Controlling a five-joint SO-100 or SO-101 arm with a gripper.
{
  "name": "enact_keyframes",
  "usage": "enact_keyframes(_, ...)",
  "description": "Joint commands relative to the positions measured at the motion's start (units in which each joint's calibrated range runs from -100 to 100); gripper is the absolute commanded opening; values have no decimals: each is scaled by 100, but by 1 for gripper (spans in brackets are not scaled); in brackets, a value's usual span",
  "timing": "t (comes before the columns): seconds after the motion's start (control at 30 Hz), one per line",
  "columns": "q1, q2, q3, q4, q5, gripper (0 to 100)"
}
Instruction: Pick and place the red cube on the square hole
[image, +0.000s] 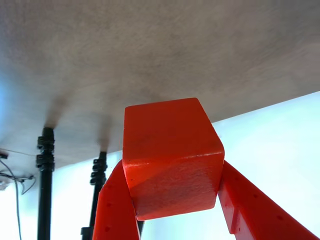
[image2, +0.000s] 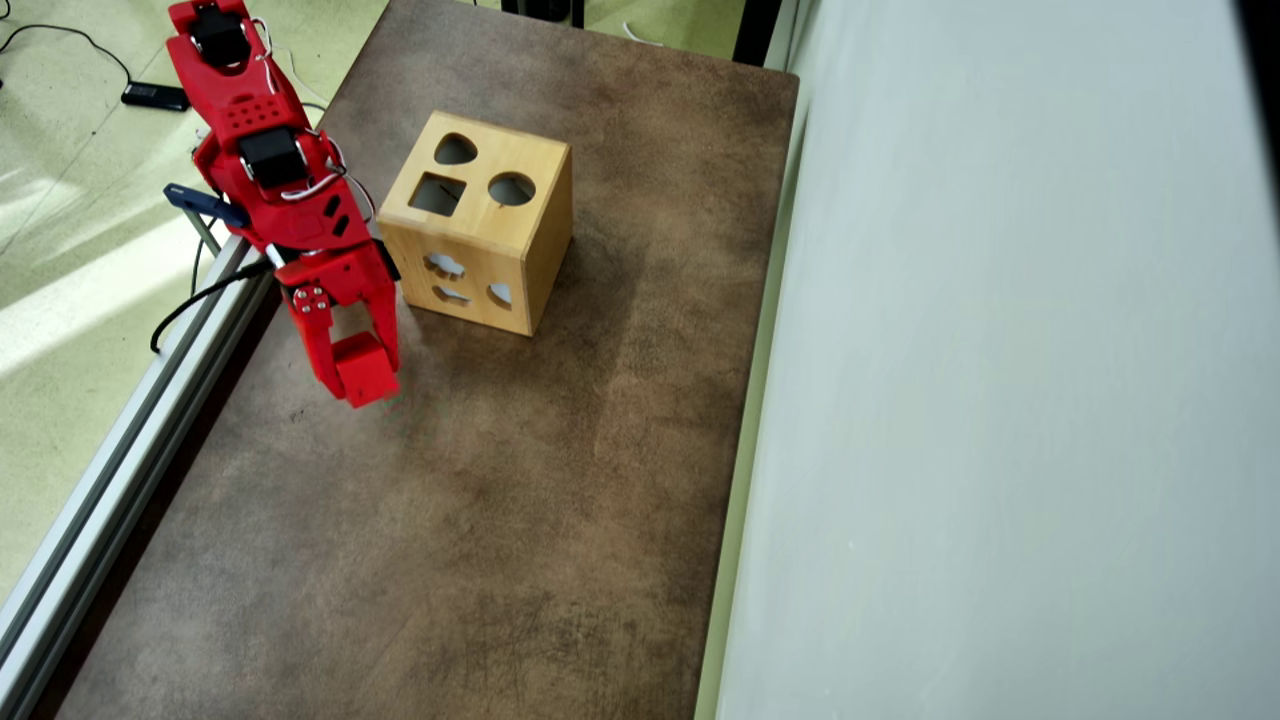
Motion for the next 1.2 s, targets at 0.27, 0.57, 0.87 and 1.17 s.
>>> enact_keyframes(0.27, -1035, -1495, -216, 1365, -24, 2)
enact_keyframes(0.57, -1630, -1783, -198, 2105, -29, 2)
enact_keyframes(0.87, -2276, -1707, -127, 2265, -34, 2)
enact_keyframes(1.17, -2759, -1707, -118, 2531, -34, 2)
